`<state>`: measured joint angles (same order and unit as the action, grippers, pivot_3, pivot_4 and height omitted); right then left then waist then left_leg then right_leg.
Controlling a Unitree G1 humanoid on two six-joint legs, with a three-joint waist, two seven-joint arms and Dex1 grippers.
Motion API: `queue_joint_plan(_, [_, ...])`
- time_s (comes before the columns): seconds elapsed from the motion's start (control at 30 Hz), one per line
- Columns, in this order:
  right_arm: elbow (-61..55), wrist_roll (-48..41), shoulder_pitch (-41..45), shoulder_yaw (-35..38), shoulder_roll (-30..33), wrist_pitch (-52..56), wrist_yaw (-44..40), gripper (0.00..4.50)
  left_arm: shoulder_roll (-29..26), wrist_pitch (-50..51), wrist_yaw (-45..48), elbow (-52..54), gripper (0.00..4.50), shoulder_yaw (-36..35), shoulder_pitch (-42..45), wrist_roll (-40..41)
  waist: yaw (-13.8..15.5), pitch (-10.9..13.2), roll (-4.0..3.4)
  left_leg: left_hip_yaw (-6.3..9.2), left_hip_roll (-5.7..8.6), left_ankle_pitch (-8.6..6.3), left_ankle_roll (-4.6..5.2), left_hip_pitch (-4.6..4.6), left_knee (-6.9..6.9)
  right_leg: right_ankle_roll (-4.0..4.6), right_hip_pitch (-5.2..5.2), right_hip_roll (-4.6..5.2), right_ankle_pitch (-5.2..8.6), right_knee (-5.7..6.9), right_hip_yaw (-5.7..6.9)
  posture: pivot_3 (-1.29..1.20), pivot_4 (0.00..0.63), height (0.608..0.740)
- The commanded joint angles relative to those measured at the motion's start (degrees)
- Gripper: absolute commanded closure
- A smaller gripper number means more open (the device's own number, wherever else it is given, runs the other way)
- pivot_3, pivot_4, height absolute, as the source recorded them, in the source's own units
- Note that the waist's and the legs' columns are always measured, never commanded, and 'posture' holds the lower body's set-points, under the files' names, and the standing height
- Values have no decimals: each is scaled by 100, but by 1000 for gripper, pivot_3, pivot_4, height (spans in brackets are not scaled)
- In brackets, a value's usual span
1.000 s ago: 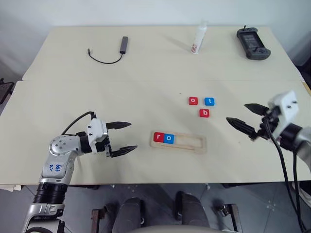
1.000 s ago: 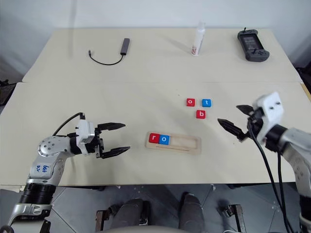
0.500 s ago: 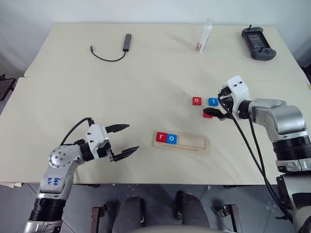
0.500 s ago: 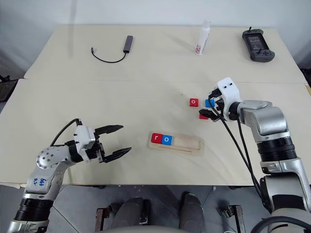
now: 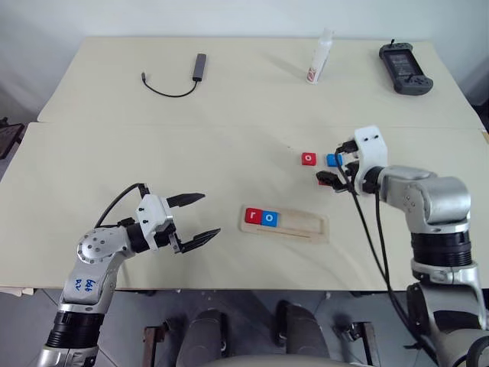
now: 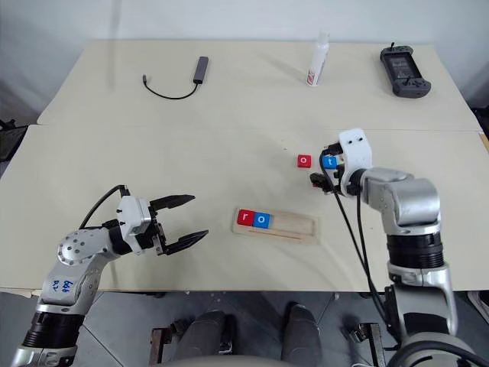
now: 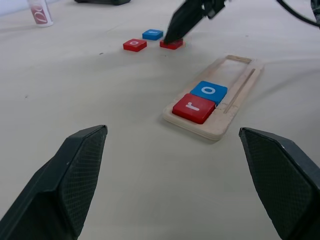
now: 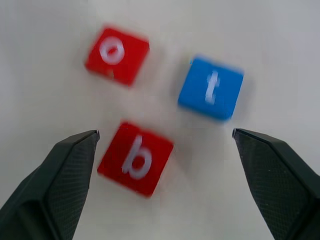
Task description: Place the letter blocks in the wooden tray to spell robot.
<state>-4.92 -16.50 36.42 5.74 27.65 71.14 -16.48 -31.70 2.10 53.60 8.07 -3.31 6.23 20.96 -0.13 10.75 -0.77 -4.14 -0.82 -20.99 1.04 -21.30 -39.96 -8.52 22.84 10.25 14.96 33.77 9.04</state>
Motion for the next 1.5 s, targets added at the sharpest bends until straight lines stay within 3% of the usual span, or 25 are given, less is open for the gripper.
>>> queue_joint_plan(0.03, [-388,42,-90,262,-244,229,338,0,-65,-5,69,69,12,23,76,23,0,0,0,0,-1,0,-1,2,0,0,0,-2,0,1,0,0,150,740])
queue_joint_plan(0.07, [-416,53,-110,284,-334,257,412,0,-71,0,81,64,12,20,88,24,-3,0,0,1,-2,1,-2,1,0,0,0,-3,0,1,1,0,150,740])
queue_joint_plan(0.2, [-438,137,-165,336,-592,163,634,782,-110,16,160,61,0,41,128,19,-13,-1,0,-1,-2,1,-2,3,1,0,0,-4,0,1,-1,0,150,740])
queue_joint_plan(0.43, [-688,188,-269,372,-693,218,739,3055,-84,29,240,35,0,144,259,20,-14,-1,0,-1,-3,0,-3,4,1,0,0,-6,0,1,-2,0,150,740])
queue_joint_plan(0.63, [-1612,154,-612,744,-519,625,758,3046,12,-7,380,-98,0,349,379,44,7,0,-1,0,-2,0,-3,2,4,0,0,-6,0,-2,-2,0,150,740])
queue_joint_plan(0.73, [-2722,116,-1050,1147,-521,1382,771,3046,146,-114,508,-421,0,490,597,16,31,-1,-2,1,-1,0,-2,1,3,0,0,-5,0,-2,-1,0,150,740])
queue_joint_plan(0.83, [-3805,171,-1526,1458,-770,2043,839,3046,239,-22,698,-642,0,580,820,105,18,-2,-2,3,-2,0,-3,0,4,0,0,-6,0,-3,0,0,150,740])
queue_joint_plan(0.97, [-4951,245,-2489,1509,-1323,2136,1091,3046,289,-72,935,-957,0,680,1133,50,10,-3,-3,3,-4,-2,-6,2,5,0,0,-10,0,-2,-3,0,150,740])
queue_joint_plan(1.17, [-5487,353,-3135,1376,-1951,2136,1387,3046,223,-15,1230,-1053,0,697,1248,72,-17,-3,-4,-4,-5,-2,-6,9,5,0,0,-11,0,-1,-12,0,150,740])
queue_joint_plan(1.27, [-5428,383,-3072,1497,-1809,2136,1300,2080,209,-5,1271,-1076,0,675,1280,45,-12,-3,-4,-2,-5,-2,-6,10,4,0,0,-12,0,0,-12,0,150,740])
queue_joint_plan(1.37, [-5307,106,-2863,1754,-1175,2136,702,1097,192,-1,1293,-1042,0,652,1259,51,5,-3,-4,-1,-3,-3,-4,8,3,0,0,-11,0,-1,-13,0,150,740])
queue_joint_plan(1.43, [-5142,-298,-2791,1918,-361,2111,-100,462,163,-6,1322,-1021,0,636,1234,60,6,-2,-5,2,-2,-4,-2,7,2,0,-1,-10,0,-2,-12,0,150,740])
queue_joint_plan(1.5, [-4900,-742,-3082,1995,680,1417,-1167,462,109,-7,1370,-979,0,606,1176,83,10,-2,-4,3,-2,-7,2,6,2,0,-1,-10,0,-4,-11,0,150,740])
